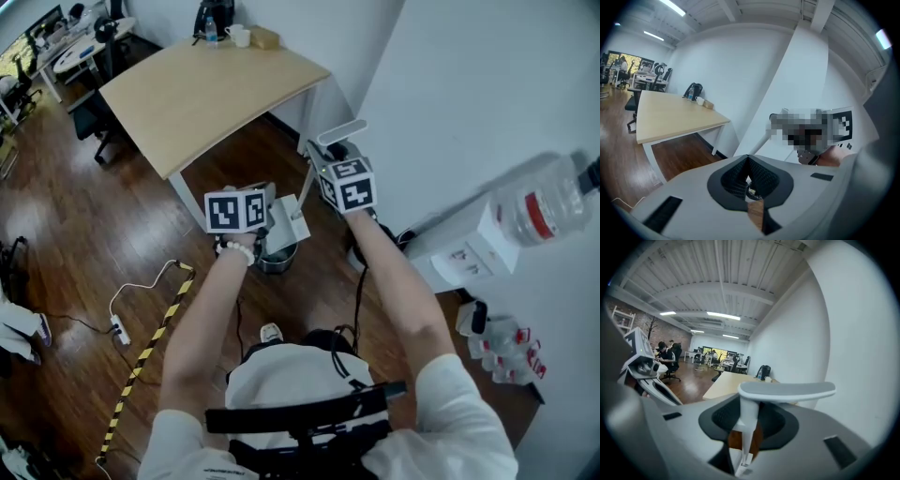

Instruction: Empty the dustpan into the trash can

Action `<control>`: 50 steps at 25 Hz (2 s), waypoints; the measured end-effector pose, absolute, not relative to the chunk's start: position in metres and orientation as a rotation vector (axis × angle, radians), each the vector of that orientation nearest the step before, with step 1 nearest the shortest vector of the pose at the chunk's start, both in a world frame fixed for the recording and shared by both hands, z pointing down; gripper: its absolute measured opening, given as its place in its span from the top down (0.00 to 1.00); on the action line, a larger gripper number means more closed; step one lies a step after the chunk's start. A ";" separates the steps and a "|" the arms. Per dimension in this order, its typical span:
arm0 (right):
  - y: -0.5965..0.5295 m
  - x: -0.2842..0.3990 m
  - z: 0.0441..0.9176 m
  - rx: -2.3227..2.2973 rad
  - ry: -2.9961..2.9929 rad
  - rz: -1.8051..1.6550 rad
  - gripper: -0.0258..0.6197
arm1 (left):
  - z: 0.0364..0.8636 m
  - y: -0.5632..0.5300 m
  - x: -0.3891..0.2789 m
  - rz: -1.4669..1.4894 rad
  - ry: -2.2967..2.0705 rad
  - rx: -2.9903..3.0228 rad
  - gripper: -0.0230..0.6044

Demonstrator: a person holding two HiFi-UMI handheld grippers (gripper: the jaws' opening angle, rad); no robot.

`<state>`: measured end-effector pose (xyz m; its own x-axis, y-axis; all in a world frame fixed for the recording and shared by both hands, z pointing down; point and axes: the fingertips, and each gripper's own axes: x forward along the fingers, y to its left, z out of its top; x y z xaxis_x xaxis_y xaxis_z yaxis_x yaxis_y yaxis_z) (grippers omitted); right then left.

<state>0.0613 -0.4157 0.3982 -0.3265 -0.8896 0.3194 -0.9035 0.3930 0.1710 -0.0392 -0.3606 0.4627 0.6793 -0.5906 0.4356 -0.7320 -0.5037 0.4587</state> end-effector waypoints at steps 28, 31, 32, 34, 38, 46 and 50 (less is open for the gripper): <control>-0.520 0.182 0.403 1.999 -2.252 0.574 0.76 | 0.413 -0.512 0.102 0.403 -0.909 2.487 0.97; -0.516 0.194 0.393 2.078 -2.214 0.582 0.76 | 0.411 -0.512 0.111 0.423 -0.849 2.527 0.97; -0.513 0.196 0.386 2.107 -2.204 0.572 0.76 | 0.409 -0.511 0.112 0.423 -0.827 2.541 0.97; -0.503 0.200 0.371 2.172 -2.178 0.550 0.76 | 0.405 -0.507 0.111 0.425 -0.783 2.565 0.97; -0.464 0.212 0.344 2.314 -2.073 0.526 0.76 | 0.397 -0.485 0.108 0.430 -0.660 2.620 0.97; -0.363 0.238 0.301 2.578 -1.834 0.476 0.76 | 0.400 -0.413 0.101 0.429 -0.372 2.669 0.97; -0.315 0.254 0.290 2.684 -1.685 0.451 0.76 | 0.412 -0.375 0.102 0.458 -0.259 2.670 0.97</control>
